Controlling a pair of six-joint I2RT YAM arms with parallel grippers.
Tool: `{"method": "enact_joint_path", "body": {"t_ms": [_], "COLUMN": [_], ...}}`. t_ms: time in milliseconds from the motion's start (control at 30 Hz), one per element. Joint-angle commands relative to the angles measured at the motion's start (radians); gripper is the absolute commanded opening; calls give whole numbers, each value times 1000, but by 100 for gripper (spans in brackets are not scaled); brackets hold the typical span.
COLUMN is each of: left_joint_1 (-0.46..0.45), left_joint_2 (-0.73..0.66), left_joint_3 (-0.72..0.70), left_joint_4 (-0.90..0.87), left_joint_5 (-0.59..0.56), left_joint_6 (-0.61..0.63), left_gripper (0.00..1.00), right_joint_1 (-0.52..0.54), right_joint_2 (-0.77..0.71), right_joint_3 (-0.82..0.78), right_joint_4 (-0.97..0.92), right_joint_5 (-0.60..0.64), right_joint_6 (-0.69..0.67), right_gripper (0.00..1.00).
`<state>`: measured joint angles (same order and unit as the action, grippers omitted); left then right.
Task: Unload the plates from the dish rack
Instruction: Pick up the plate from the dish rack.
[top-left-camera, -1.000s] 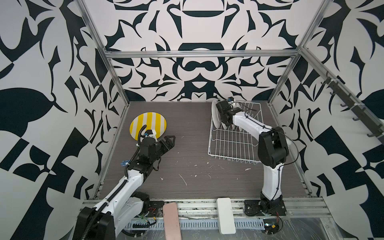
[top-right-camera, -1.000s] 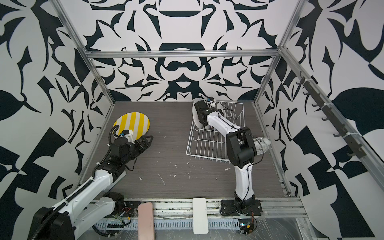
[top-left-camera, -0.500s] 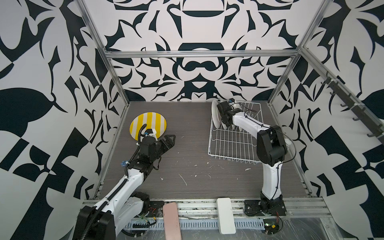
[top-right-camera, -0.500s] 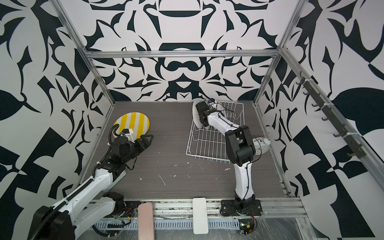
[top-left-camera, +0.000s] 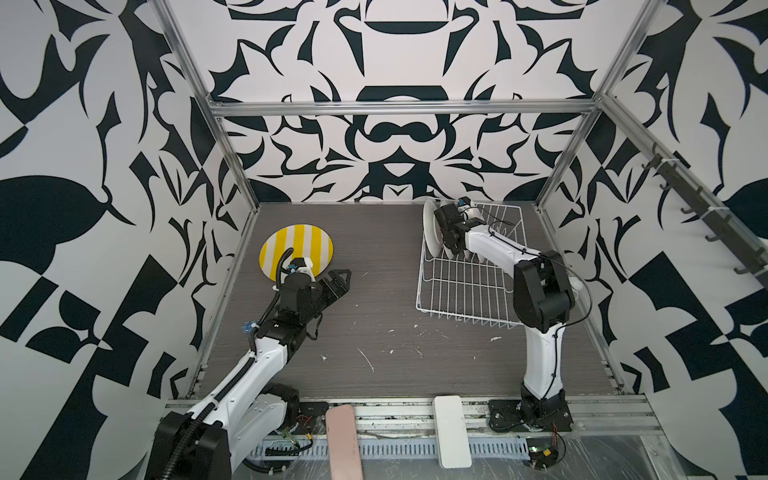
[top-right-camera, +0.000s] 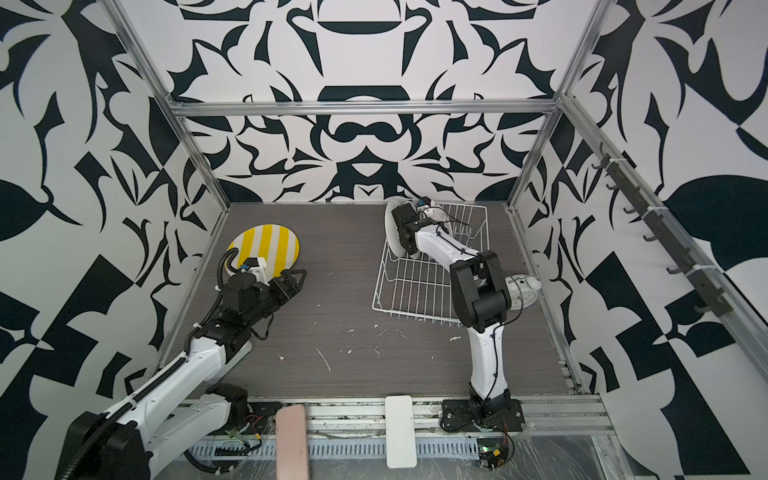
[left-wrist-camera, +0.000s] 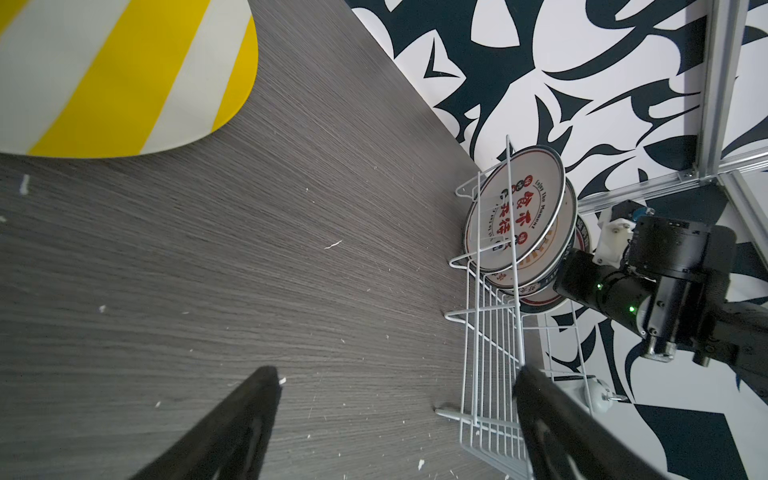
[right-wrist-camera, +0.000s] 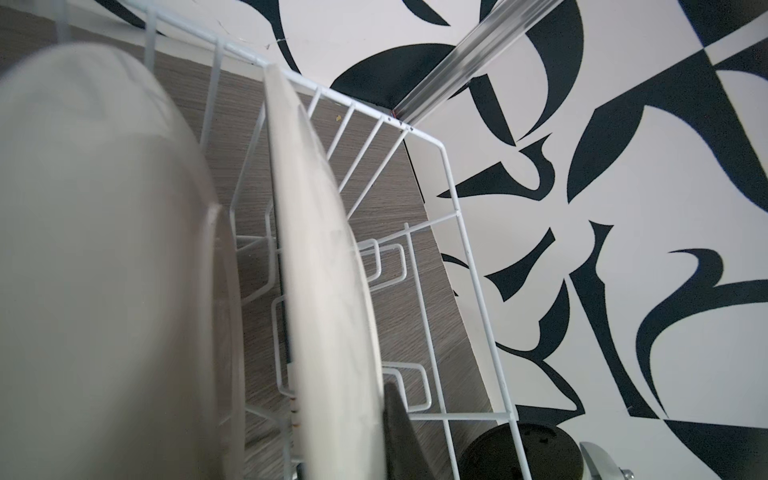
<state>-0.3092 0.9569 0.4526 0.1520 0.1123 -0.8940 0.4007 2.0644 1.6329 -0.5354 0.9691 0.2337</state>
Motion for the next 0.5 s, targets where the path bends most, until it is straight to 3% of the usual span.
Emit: {"method": "enact_joint_path", "body": {"t_ms": [0,467], "left_joint_1": [-5,-19], "left_joint_2": [-7,-7], "left_joint_3": [31,31], "left_joint_4": [-6,-6], "left_joint_5": [2,-11], "left_joint_6": [-2,-3], "left_gripper": [93,93], "right_joint_1": [7,10], "right_joint_2": [-39,-62], "right_joint_3": [-11,-6], "right_joint_4": [-3,-3], "right_joint_5": [-17,-10], "right_joint_6": [-18,-48], "right_gripper": [13,0]}}
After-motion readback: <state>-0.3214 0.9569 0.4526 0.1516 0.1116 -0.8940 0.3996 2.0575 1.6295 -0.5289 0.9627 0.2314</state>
